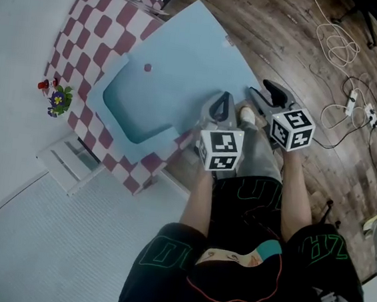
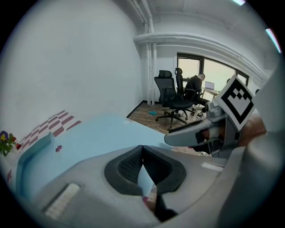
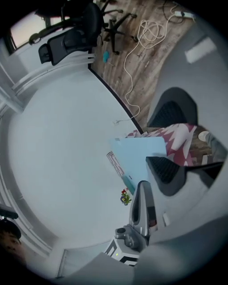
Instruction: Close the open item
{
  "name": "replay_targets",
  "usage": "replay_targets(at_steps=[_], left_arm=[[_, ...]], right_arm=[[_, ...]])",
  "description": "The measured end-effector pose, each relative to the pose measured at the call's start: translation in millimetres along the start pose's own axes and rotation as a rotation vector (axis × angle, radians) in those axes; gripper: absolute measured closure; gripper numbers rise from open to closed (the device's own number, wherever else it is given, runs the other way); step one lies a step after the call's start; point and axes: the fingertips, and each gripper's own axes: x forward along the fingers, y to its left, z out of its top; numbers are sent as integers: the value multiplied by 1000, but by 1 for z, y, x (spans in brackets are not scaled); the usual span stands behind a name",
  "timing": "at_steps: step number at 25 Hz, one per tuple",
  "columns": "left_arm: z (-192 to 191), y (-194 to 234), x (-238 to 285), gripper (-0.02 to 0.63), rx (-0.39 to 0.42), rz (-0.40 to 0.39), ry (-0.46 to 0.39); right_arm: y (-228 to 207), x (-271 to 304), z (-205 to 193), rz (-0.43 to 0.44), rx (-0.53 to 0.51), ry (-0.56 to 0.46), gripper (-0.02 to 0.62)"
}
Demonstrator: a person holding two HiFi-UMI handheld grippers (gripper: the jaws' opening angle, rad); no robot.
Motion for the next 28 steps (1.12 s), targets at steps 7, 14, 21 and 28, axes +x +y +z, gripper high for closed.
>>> replay_targets(at_steps=[7, 14, 21, 28], left_arm=[[-3, 5, -9, 597, -31, 20, -6], [-5, 18, -18, 597, -60, 60, -31], [0, 31, -35, 597, -79, 104, -61], [3, 57, -59, 597, -90, 175, -83]], right_arm=[[5, 5, -15, 41, 96, 53, 399], [5, -1, -1, 12, 59, 61, 509], [17, -5, 23, -2, -34, 26, 551], [31, -2, 52, 2, -59, -50, 575]])
